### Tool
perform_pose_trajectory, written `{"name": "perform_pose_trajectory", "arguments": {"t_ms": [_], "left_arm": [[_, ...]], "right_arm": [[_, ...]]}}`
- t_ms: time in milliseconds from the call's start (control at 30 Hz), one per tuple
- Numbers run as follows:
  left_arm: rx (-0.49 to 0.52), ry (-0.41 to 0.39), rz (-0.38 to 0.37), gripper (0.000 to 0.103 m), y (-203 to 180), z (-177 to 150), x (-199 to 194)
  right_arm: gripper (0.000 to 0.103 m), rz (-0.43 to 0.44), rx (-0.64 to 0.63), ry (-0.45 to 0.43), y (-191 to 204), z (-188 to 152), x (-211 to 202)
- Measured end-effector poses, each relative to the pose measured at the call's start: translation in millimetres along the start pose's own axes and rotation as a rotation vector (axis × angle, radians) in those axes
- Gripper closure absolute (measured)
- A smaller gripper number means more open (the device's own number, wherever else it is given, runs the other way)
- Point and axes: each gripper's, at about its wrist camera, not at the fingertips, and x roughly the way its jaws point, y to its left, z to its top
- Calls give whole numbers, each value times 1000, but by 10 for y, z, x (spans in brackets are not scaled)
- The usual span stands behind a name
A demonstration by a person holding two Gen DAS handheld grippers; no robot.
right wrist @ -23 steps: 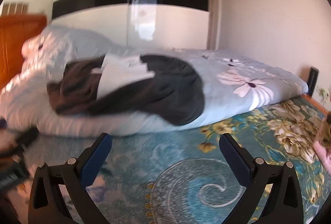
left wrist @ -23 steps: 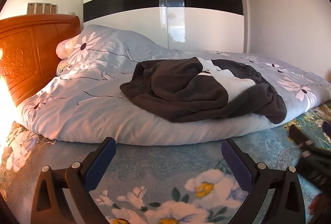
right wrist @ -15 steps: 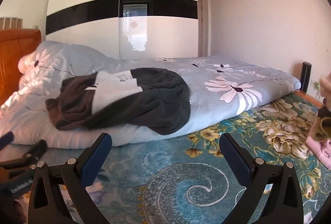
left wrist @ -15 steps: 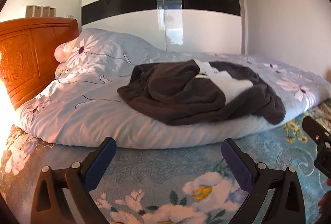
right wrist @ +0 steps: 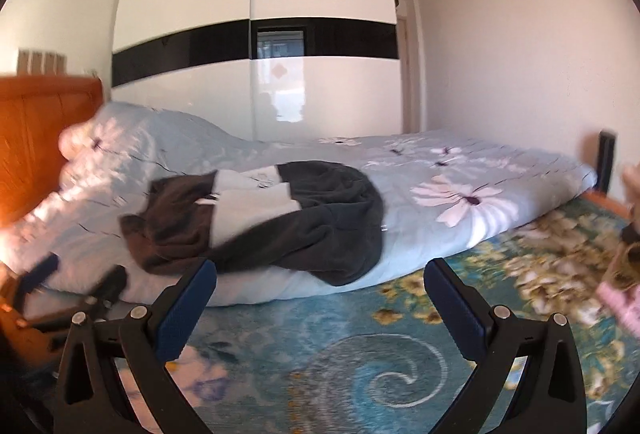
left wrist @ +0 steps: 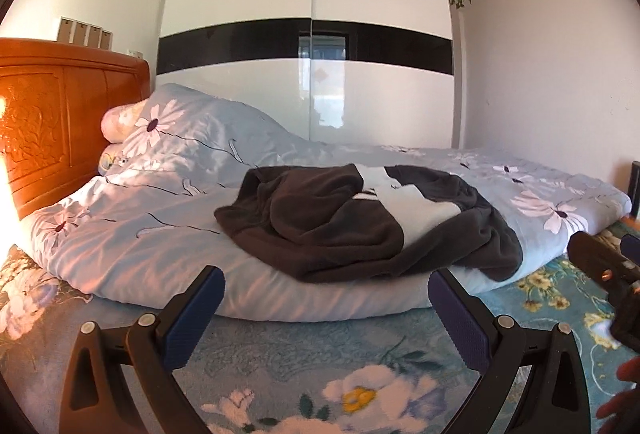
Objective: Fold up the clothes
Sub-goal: 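Move both grippers toward the crumpled black-and-white sweatshirt on the duvet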
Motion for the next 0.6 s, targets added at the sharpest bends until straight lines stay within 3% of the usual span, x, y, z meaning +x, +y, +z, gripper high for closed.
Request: {"name": "perform_pose_trajectory", "arguments": {"t_ms": [67, 200, 600], "left_arm": [[-4, 2, 11, 0, -7, 3, -3], [-24, 27, -26, 0, 13, 3, 3], [18, 57, -30, 0, -76, -16, -2]], "right_arm": [[0, 19, 11, -31, -34, -44, -67], [0, -24, -38, -48, 11, -11, -137], [0, -5, 9, 8, -127, 20, -139]]}}
